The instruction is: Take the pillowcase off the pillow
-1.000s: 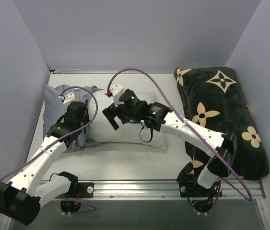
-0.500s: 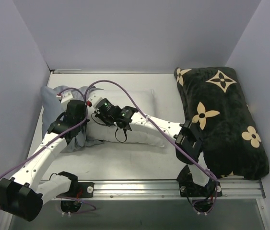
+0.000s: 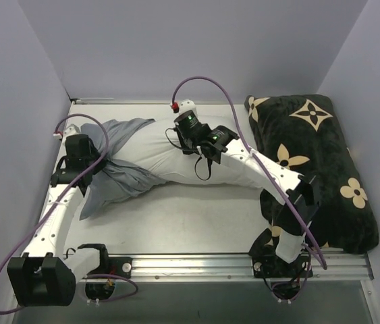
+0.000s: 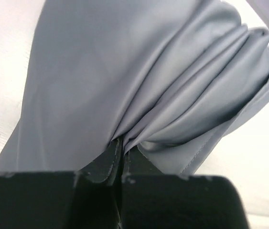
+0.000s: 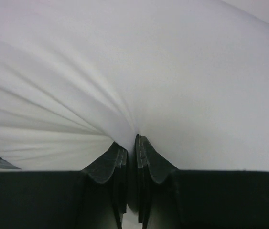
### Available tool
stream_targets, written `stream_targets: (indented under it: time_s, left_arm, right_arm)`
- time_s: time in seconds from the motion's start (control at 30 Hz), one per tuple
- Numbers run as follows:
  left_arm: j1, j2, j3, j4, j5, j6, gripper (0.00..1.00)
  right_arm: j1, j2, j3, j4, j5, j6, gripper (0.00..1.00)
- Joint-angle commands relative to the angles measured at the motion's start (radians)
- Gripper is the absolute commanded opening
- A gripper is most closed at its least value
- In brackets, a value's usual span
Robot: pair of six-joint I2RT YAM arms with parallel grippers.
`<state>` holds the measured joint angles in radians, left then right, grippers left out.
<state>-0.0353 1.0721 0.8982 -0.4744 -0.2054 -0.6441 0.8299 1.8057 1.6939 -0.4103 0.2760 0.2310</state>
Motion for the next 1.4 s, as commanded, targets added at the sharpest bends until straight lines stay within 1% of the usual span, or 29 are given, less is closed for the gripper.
stream_targets:
  time_s: [0.0,0.07,0.2,0.3,0.33,0.37,0.4,0.43,0.5,0.53,0.57,0.63,0.7,0.73,0.77,0.87,0.93,0.97,1.0,1.07,1.1,1.13,1.17,1.2,1.23,1.27,1.3,1.33,1.37]
  left_arm:
    - [0.175,0.015,-0.007,-0.015,-0.146,0.037,0.0]
    - [0.216,0.029,-0.007,-0.016,-0.158,0.021,0.0]
    - [0.363,0.046,-0.007,-0.026,-0.174,-0.011,0.0]
    - [0.397,0.071,0.024,-0.02,-0.141,0.009,0.0]
    - [0.393,0.077,0.034,-0.015,-0.084,0.018,0.04]
    - [0.382,0.08,0.045,0.018,-0.051,0.049,0.11]
    - [0.364,0.081,0.056,0.034,-0.022,0.07,0.19]
    - [0.309,0.087,0.074,0.034,0.006,0.087,0.38]
    - [0.229,0.104,0.141,0.011,0.005,0.152,0.52]
    - [0.134,0.094,0.163,0.0,-0.043,0.168,0.69]
    - [0.097,0.085,0.177,-0.01,-0.057,0.199,0.75]
    - [0.043,0.057,0.22,-0.024,-0.042,0.212,0.83]
    - [-0.029,0.031,0.252,-0.061,-0.038,0.207,0.86]
    - [-0.055,0.002,0.278,-0.072,-0.048,0.205,0.87]
    - [-0.114,-0.009,0.294,-0.108,-0.07,0.204,0.88]
    - [-0.201,-0.04,0.315,-0.18,-0.176,0.192,0.88]
    - [-0.222,-0.06,0.283,-0.21,-0.219,0.144,0.88]
    - [-0.225,-0.069,0.268,-0.236,-0.223,0.123,0.88]
    - [-0.242,-0.081,0.245,-0.251,-0.244,0.089,0.88]
    - [-0.264,-0.153,0.152,-0.26,-0.256,0.006,0.88]
    - [-0.285,-0.181,0.118,-0.263,-0.267,-0.024,0.88]
    - [-0.293,-0.237,0.087,-0.26,-0.269,-0.073,0.89]
    - [-0.301,-0.26,0.029,-0.26,-0.267,-0.092,0.89]
    - [-0.307,-0.277,0.01,-0.263,-0.255,-0.104,0.9]
    - [-0.308,-0.296,-0.011,-0.263,-0.246,-0.126,0.9]
    - [-0.308,-0.302,-0.04,-0.268,-0.233,-0.141,0.91]
    - [-0.31,-0.31,-0.056,-0.267,-0.211,-0.152,0.91]
    - [-0.311,-0.317,-0.068,-0.264,-0.201,-0.169,0.91]
    - [-0.311,-0.319,-0.08,-0.253,-0.198,-0.176,0.92]
  right_arm:
    - [-0.071,-0.14,0.03,-0.217,0.276,0.025,0.0]
    - [-0.098,-0.149,0.053,-0.238,0.273,0.025,0.0]
    - [-0.141,-0.141,0.156,-0.285,0.249,0.031,0.0]
    - [-0.15,-0.121,0.295,-0.334,0.224,0.025,0.0]
    - [-0.149,-0.117,0.321,-0.355,0.175,0.034,0.0]
    - [-0.146,-0.115,0.335,-0.357,0.158,0.037,0.0]
    - [-0.124,-0.114,0.345,-0.357,0.152,0.036,0.0]
    - [-0.109,-0.108,0.366,-0.364,0.158,0.028,0.0]
    - [-0.08,-0.101,0.374,-0.37,0.152,0.027,0.0]
    - [-0.078,-0.101,0.369,-0.369,0.137,0.036,0.0]
    - [-0.075,-0.1,0.368,-0.369,0.105,0.04,0.0]
    - [-0.061,-0.1,0.369,-0.369,0.095,0.042,0.0]
    - [-0.054,-0.092,0.386,-0.369,0.091,0.041,0.0]
    - [-0.046,-0.089,0.395,-0.369,0.086,0.039,0.0]
    - [-0.043,-0.082,0.407,-0.371,0.08,0.033,0.0]
    - [-0.005,-0.083,0.391,-0.366,-0.006,-0.014,0.0]
    - [0.079,-0.094,0.35,-0.325,-0.063,-0.119,0.0]
    - [0.122,-0.109,0.31,-0.302,-0.066,-0.169,0.05]
    - [0.155,-0.118,0.229,-0.276,-0.042,-0.223,0.19]
    - [0.239,-0.153,0.121,-0.196,-0.029,-0.303,0.38]
    - [0.259,-0.172,-0.005,-0.156,-0.028,-0.329,0.6]
    - [0.28,-0.19,-0.061,-0.081,-0.024,-0.373,0.68]
    - [0.31,-0.219,-0.107,-0.046,-0.02,-0.387,0.74]
    - [0.327,-0.233,-0.158,-0.015,-0.006,-0.397,0.83]
    - [0.34,-0.244,-0.228,0.04,0.008,-0.415,0.86]
    - [0.375,-0.261,-0.268,0.068,0.028,-0.429,0.92]
    - [0.397,-0.261,-0.299,0.118,0.058,-0.439,0.95]
    - [0.419,-0.258,-0.354,0.142,0.095,-0.455,0.97]
    - [0.445,-0.244,-0.379,0.166,0.174,-0.496,1.0]
